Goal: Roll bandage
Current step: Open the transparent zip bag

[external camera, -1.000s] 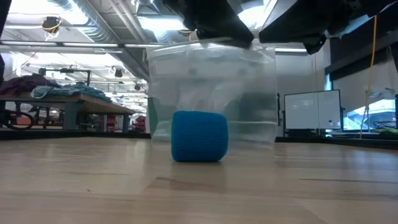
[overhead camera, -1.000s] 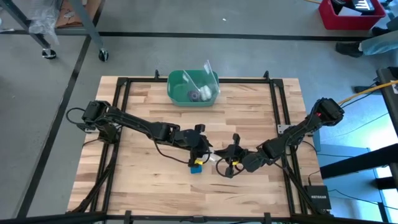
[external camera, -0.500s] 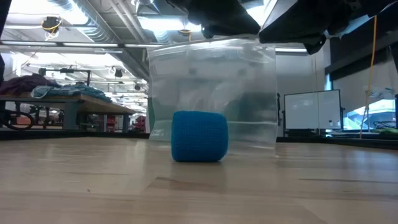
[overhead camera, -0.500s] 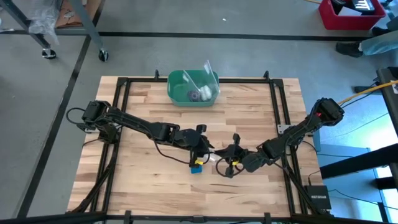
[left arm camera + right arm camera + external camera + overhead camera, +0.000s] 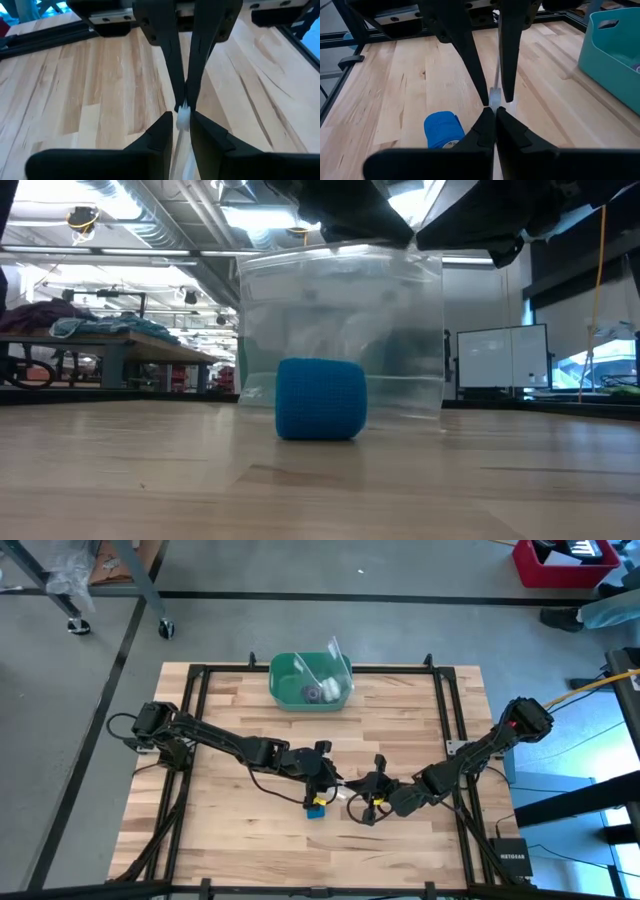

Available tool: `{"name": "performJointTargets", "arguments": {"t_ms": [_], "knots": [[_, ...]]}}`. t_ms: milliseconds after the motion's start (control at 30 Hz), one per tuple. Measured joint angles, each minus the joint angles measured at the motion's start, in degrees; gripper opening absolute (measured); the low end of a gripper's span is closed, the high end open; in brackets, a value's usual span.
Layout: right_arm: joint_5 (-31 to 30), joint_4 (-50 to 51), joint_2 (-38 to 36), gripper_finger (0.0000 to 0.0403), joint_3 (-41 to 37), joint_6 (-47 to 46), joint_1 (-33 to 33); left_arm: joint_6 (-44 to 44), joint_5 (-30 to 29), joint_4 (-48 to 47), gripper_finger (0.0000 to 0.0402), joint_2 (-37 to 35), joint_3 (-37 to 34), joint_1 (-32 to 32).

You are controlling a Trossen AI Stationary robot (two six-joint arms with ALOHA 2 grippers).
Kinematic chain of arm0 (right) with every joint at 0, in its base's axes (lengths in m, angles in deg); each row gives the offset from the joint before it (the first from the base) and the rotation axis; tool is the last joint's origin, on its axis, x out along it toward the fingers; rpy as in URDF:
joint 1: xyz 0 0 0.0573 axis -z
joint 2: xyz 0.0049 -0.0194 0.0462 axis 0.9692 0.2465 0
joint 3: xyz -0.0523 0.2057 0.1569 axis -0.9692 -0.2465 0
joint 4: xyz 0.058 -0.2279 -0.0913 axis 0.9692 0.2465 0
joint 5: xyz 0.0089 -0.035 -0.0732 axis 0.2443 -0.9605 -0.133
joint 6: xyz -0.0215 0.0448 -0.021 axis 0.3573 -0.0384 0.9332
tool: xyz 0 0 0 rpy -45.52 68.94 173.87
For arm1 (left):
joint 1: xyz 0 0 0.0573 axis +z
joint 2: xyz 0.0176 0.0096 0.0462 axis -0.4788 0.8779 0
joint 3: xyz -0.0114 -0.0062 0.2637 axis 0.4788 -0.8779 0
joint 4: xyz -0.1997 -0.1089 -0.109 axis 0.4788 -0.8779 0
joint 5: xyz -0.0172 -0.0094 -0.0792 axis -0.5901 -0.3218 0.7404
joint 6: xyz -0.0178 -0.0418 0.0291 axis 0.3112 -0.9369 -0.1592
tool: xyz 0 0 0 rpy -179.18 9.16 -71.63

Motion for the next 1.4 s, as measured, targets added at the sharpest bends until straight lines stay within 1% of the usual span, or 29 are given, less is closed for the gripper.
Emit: {"name": "performJointTargets", "arguments": {"t_ms": [133, 367, 467, 567, 767, 933, 1233, 1400], "knots": [[0.0, 0.0, 0.0, 0.0009, 0.0, 0.0, 0.0, 0.0, 0.0, -0.1, 0.0046, 0.0, 0.0, 0.0], [0.0, 0.1, 0.0, 0.0009, 0.0, 0.0, 0.0, 0.0, 0.0, -0.3, 0.0009, 0.0, 0.0, 0.0], [0.0, 0.1, 0.0, 0.0009, 0.0, 0.1, 0.0, 0.0, 0.0, -1.0, 0.0008, 0.0, 0.0, 0.0], [0.1, 0.1, 0.0, 0.0009, 0.0, 0.4, 0.1, 0.0, -0.1, -3.2, 0.0019, -0.1, 0.2, 0.0], [0.2, 0.6, 0.1, 0.0009, -0.1, 0.4, 0.0, -0.2, -0.5, -10.9, 0.0024, -0.2, 0.2, 0.0], [0.2, 0.6, 0.0, 0.0009, -0.1, 0.4, 0.0, -0.2, -2.8, -20.6, 0.0025, -0.2, 0.1, 0.0], [0.6, 0.5, 0.0, 0.0009, -0.1, 0.4, 0.0, -0.2, -3.0, -38.3, 0.0026, -0.2, 0.0, 0.0], [0.7, 0.3, 0.0, 0.0009, -0.1, 0.4, 0.0, -0.6, -3.0, -41.9, 0.0026, -0.2, 0.1, 0.0]]}}
